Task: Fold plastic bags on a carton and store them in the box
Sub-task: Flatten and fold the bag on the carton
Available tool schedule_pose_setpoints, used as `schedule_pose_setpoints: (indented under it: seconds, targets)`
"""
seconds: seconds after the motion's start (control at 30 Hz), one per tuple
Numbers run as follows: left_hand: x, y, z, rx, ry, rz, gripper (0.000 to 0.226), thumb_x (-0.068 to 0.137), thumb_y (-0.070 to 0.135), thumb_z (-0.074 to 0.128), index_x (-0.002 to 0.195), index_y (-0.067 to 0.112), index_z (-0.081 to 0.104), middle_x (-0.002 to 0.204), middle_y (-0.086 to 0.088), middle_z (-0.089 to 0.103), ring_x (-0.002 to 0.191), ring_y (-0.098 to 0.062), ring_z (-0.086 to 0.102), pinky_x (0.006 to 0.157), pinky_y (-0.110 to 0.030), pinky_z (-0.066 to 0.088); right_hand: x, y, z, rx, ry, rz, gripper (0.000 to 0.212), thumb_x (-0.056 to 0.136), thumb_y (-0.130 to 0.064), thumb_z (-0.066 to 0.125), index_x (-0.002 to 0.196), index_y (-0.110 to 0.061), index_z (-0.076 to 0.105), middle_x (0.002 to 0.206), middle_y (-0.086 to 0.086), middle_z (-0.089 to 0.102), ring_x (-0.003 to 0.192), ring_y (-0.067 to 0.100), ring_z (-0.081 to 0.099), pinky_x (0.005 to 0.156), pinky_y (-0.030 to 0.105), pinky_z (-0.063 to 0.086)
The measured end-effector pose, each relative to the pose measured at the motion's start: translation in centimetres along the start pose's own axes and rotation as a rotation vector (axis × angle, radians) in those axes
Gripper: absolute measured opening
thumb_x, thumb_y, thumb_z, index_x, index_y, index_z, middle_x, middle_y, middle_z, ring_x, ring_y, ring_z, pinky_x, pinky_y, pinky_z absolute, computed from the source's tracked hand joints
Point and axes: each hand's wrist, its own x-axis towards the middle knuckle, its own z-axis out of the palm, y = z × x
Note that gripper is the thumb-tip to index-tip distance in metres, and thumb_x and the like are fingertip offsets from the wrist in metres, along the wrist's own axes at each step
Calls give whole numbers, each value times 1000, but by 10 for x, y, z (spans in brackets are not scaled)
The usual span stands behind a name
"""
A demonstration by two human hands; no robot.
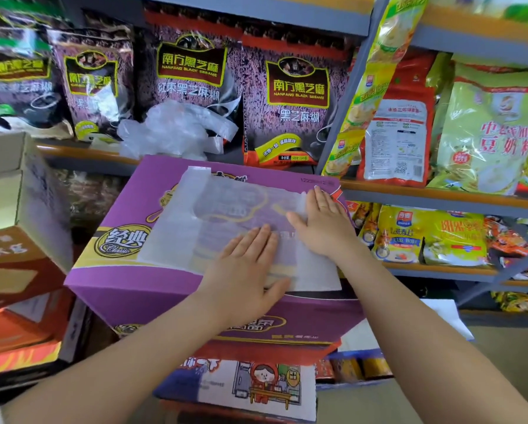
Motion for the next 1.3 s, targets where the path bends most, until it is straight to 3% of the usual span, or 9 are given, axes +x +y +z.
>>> schedule_pose_setpoints:
  seconds: [0.17,0.27,0.33,0.5,0.6,0.77,0.93,1.13,1.3]
  targets:
    - [3,-4,-12,-180,-161,20,78,90,62,16,148,10,5,156,-6,-7,144,-14,-7,112,-24,-8,7,-16,-14,-136,-26,124,70,97,-53,10,149,-9,-7,157,7,-17,145,19,-14,117,42,-10]
    - [15,-34,-37,-583,122,-36,48,97,33,39,137,7,39,155,-6,13,142,-12,13,107,-15,11,-22,-40,-10,-103,150,39,68,98,-48,14,149,-6,-5,157,8,-16,146,20,-13,118,41,-6]
    - [26,-66,-45,-447,295,-69,47,95,30,39,134,5,42,154,-9,16,138,-18,27,106,-24,24,-41,-56,-1,-15,141,-13,69,98,-47,18,149,-5,-2,158,10,-11,146,22,-10,118,40,-1]
    - [45,-102,-32,23,-35,-2,104,64,75,-5,148,17,13,157,-8,-2,144,-23,2,115,-35,5,-47,-69,20,51,71,1,81,93,-60,22,149,-7,-4,159,10,-7,146,20,-8,119,39,-1]
    - [42,-113,-22,22,-126,11,123,43,93,-15,148,30,2,157,-3,-8,144,-18,-6,115,-35,0,-47,-68,20,36,82,-4,87,89,-66,24,150,-10,-3,159,7,-7,146,19,-8,118,39,-2]
    - [43,-139,-26,11,-171,-7,127,41,97,-4,148,29,-3,155,0,-17,142,-14,-14,118,-37,0,-48,-69,20,37,92,13,89,87,-68,27,150,-13,-2,159,4,-6,146,16,-8,119,39,0]
    - [36,-132,-28,54,16,75,123,46,96,-7,147,24,-9,151,0,-26,139,-20,-22,115,-40,-4,-51,-69,15,23,53,14,86,88,-67,26,150,-15,-5,157,2,-19,144,16,-21,118,42,-4]
    - [40,-119,-25,65,-163,19,123,39,96,2,146,36,-4,156,-5,-11,143,-25,-11,114,-42,-6,-20,-91,-1,-29,87,-173,66,98,-47,24,150,-16,-2,158,-2,-13,145,12,-13,117,35,-5]
    - [51,-122,-21,132,-170,166,124,49,90,11,148,17,-3,157,1,-10,143,-13,-11,114,-34,-7,4,-97,13,-48,59,-214,62,99,-42,25,150,-20,-1,159,-1,-6,146,13,-5,117,34,-4]
